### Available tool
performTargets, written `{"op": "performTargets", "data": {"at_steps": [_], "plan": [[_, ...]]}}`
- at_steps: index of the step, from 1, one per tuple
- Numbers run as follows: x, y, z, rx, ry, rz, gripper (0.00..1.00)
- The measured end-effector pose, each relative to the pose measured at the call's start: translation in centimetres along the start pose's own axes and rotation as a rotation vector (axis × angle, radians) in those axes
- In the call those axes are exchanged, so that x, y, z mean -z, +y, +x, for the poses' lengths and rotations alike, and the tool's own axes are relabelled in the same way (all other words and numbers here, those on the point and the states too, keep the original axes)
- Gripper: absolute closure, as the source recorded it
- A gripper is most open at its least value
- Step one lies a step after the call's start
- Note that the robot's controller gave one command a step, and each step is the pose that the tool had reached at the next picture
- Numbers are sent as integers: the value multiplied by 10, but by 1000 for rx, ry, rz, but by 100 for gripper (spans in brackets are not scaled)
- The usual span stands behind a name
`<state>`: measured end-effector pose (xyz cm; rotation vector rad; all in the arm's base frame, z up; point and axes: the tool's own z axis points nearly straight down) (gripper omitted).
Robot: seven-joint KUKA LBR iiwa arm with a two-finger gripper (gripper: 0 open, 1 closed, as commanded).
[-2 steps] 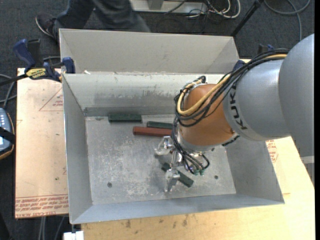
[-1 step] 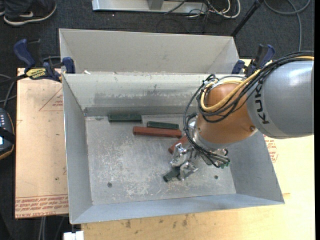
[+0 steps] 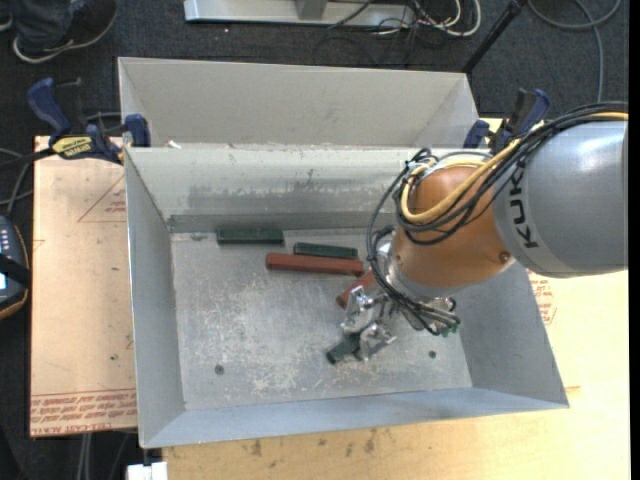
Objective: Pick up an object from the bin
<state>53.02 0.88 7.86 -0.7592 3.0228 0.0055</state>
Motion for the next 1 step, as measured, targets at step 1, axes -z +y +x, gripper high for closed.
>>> {"op": "performTargets", "data": {"at_steps": [1], "plan": [[137,-5,-3,25,21,-3,100]]}}
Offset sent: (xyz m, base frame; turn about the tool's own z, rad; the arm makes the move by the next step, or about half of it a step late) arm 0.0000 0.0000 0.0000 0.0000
